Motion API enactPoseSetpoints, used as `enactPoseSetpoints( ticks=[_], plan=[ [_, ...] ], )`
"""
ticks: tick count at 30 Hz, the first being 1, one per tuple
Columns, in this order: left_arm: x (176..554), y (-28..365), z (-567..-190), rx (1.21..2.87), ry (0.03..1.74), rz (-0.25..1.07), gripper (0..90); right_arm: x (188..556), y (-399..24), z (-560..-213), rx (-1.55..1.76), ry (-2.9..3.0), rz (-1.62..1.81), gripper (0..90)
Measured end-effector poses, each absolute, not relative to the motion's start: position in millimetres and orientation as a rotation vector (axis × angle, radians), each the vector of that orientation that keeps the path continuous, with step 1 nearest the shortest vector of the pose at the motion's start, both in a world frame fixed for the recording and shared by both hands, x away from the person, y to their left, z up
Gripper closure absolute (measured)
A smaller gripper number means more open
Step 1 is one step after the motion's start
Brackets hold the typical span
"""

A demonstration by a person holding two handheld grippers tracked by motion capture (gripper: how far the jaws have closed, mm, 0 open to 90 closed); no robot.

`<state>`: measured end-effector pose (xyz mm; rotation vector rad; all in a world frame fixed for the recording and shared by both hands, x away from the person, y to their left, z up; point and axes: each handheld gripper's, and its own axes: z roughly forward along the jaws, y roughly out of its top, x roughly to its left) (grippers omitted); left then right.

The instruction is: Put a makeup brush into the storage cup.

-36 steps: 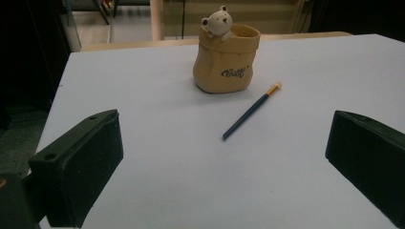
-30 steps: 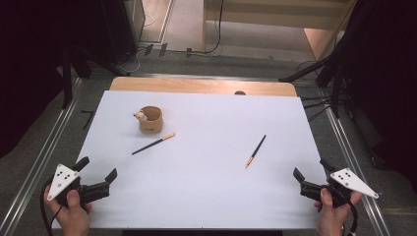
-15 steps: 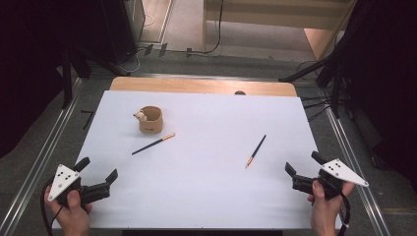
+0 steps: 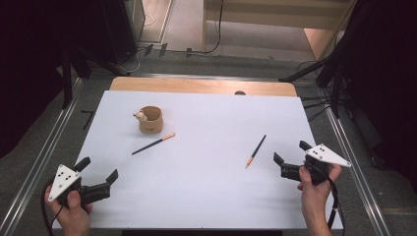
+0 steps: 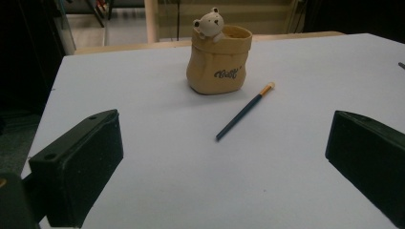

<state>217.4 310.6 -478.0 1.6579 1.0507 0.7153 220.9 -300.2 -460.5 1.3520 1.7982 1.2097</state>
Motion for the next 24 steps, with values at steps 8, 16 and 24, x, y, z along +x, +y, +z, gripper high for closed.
enactPoseSetpoints(
  ticks=[8, 16, 24],
  plan=[
    [217, 309, -478, 1.656, 1.042, 0.709, 0.0, 242, -285, -451, 1.346, 1.852, 1.161, 0.0],
    [217, 308, -478, 1.661, 1.04, 0.707, 0.0, 258, -277, -447, 1.354, 1.896, 1.126, 0.0],
    [217, 309, -477, 1.659, 1.037, 0.713, 0.0, 279, -271, -444, 1.376, 1.951, 1.079, 0.0]
  ],
)
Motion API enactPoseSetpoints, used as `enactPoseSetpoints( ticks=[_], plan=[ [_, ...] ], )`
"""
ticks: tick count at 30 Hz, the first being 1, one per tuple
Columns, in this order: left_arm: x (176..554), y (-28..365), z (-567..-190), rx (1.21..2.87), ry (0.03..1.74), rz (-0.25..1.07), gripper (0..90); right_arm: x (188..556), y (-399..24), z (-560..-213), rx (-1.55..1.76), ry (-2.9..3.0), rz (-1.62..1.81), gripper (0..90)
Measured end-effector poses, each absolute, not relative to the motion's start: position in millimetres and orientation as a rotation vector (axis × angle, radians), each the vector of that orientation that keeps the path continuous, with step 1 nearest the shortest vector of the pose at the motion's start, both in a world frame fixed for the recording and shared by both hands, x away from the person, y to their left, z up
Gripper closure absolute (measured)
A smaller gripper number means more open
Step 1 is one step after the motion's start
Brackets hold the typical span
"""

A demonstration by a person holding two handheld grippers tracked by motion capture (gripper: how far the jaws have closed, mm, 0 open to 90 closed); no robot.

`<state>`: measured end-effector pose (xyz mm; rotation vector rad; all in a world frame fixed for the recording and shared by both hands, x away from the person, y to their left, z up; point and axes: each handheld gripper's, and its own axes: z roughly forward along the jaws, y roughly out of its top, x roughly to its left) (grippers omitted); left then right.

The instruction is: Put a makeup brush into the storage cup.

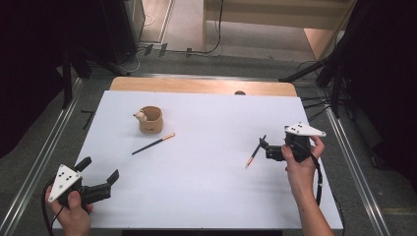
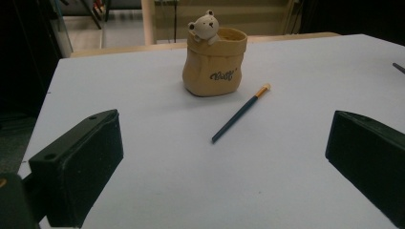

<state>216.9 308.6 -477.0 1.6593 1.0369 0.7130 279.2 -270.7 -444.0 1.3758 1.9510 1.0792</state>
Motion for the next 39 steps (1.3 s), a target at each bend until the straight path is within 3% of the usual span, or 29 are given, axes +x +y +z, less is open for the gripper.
enactPoseSetpoints(
  ticks=[19, 39],
  plan=[
    [217, 310, -477, 1.651, 1.041, 0.719, 0.0, 320, -258, -463, 1.553, 2.139, 0.864, 1.3],
    [217, 311, -477, 1.641, 1.05, 0.716, 0.0, 338, -247, -473, 1.671, 2.268, 0.702, 5.9]
  ],
)
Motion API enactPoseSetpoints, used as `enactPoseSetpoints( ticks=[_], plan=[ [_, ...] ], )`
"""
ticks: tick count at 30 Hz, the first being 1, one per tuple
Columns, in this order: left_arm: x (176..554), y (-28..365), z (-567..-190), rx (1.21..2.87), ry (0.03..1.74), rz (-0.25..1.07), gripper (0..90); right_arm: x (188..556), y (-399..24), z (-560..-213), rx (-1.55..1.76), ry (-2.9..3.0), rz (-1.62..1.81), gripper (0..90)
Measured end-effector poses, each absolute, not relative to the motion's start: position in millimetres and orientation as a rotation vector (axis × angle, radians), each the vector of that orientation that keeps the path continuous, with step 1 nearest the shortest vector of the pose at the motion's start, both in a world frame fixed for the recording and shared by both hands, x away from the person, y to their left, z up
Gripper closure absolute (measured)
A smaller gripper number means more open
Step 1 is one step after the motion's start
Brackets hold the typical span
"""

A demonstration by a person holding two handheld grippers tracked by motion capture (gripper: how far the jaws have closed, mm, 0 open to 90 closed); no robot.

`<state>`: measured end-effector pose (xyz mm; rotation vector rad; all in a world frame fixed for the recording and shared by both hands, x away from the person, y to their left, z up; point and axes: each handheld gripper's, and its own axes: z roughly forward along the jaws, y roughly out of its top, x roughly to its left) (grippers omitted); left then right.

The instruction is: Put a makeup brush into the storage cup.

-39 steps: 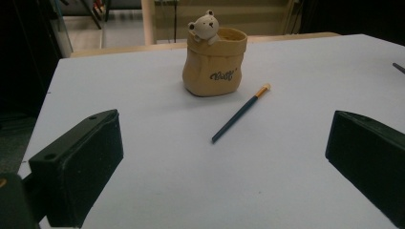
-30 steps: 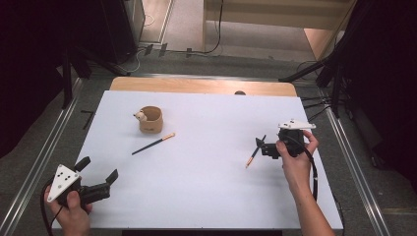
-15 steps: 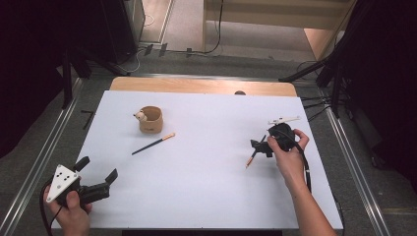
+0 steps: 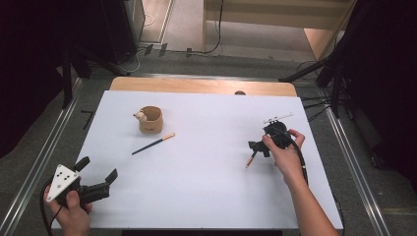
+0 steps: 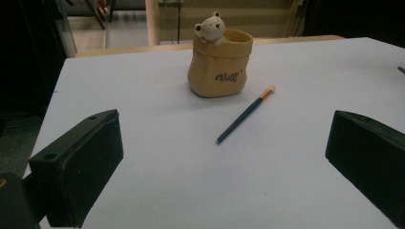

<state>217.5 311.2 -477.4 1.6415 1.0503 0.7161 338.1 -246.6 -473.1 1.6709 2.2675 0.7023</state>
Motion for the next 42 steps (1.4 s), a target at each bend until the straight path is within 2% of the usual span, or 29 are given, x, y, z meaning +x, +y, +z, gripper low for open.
enactPoseSetpoints(
  ticks=[11, 14, 17, 23, 30, 34, 35, 40, 41, 42],
  plan=[
    [218, 310, -477, 1.649, 1.047, 0.714, 0.0, 344, -241, -480, 1.718, 2.336, 0.599, 6.9],
    [218, 310, -477, 1.649, 1.046, 0.713, 0.0, 348, -237, -482, 1.733, 2.32, 0.498, 13.0],
    [218, 310, -477, 1.648, 1.049, 0.714, 0.0, 349, -236, -482, 1.749, 2.324, 0.487, 14.1],
    [217, 310, -477, 1.647, 1.047, 0.713, 0.0, 350, -229, -487, 1.788, 2.359, 0.44, 23.3],
    [217, 310, -477, 1.647, 1.049, 0.713, 0.0, 350, -224, -490, 1.818, 2.35, 0.379, 27.4],
    [217, 310, -477, 1.647, 1.046, 0.712, 0.0, 351, -224, -488, 1.86, 2.303, 0.346, 43.5],
    [218, 310, -477, 1.648, 1.045, 0.713, 0.0, 351, -224, -488, 1.86, 2.303, 0.346, 43.5],
    [218, 308, -477, 1.653, 1.044, 0.709, 0.0, 352, -231, -485, 1.915, 2.26, 0.358, 79.0],
    [218, 308, -477, 1.656, 1.044, 0.708, 0.0, 352, -232, -485, 1.927, 2.256, 0.362, 83.9],
    [218, 308, -478, 1.656, 1.044, 0.707, 0.0, 352, -234, -486, 1.932, 2.25, 0.377, 85.2]
  ],
)
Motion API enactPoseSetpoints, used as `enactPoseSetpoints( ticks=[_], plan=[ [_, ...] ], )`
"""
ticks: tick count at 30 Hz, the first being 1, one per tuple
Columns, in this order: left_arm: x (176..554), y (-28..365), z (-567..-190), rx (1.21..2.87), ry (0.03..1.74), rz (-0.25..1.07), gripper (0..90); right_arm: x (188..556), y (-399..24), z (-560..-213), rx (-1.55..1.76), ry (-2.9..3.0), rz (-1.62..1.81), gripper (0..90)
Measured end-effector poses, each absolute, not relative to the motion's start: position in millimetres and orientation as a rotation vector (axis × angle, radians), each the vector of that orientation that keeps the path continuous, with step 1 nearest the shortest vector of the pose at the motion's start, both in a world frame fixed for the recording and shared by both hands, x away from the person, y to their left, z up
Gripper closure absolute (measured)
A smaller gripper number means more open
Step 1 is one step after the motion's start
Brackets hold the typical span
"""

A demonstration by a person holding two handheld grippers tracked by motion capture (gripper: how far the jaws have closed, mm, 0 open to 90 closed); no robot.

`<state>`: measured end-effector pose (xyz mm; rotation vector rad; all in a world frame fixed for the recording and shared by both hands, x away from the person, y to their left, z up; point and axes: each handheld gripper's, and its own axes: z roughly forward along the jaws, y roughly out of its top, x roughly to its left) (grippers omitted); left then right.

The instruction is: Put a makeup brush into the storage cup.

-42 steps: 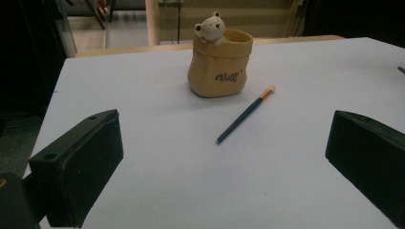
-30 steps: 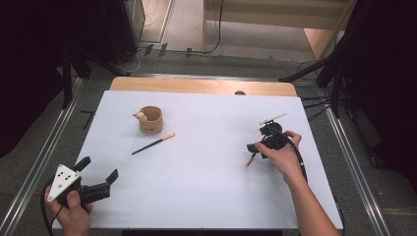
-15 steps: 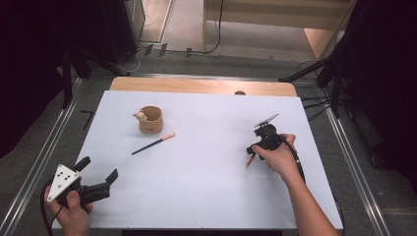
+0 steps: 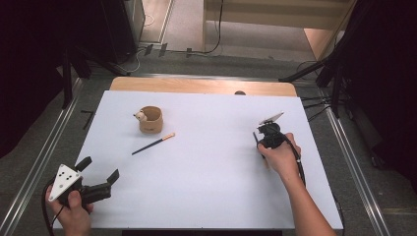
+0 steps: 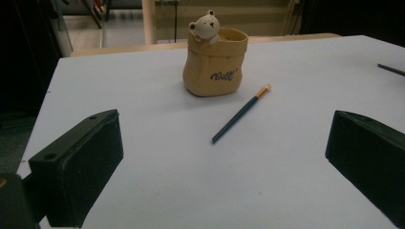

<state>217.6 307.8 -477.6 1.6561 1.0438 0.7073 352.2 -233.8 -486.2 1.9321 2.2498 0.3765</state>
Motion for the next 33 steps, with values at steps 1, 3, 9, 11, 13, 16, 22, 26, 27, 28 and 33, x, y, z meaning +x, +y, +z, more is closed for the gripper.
enactPoseSetpoints(
  ticks=[1, 3, 9, 11, 13, 16, 22, 26, 27, 28, 33],
  plan=[
    [218, 307, -478, 1.662, 1.042, 0.713, 0.0, 351, -236, -487, 1.936, 2.25, 0.399, 85.4],
    [217, 304, -478, 1.678, 1.031, 0.727, 0.0, 351, -236, -487, 1.925, 2.256, 0.405, 85.5],
    [219, 296, -478, 1.689, 1.016, 0.702, 0.0, 346, -240, -488, 1.906, 2.245, 0.471, 85.6],
    [220, 295, -478, 1.683, 1.016, 0.693, 0.0, 343, -242, -489, 1.905, 2.222, 0.499, 85.6],
    [222, 294, -478, 1.683, 1.014, 0.683, 0.0, 339, -243, -489, 1.895, 2.2, 0.536, 85.6],
    [225, 290, -477, 1.686, 1.007, 0.67, 0.0, 334, -245, -487, 1.885, 2.17, 0.601, 85.6],
    [228, 281, -470, 1.691, 0.97, 0.635, 0.0, 324, -249, -481, 1.848, 2.108, 0.733, 85.6],
    [232, 275, -468, 1.689, 0.96, 0.616, 0.0, 316, -250, -476, 1.812, 2.057, 0.821, 85.6],
    [234, 273, -468, 1.69, 0.959, 0.615, 0.0, 314, -251, -475, 1.8, 2.049, 0.844, 85.6],
    [236, 271, -467, 1.697, 0.953, 0.616, 0.0, 312, -252, -473, 1.798, 2.039, 0.861, 85.6],
    [242, 261, -466, 1.71, 0.936, 0.606, 0.0, 303, -255, -467, 1.747, 1.991, 0.969, 85.6]
  ],
)
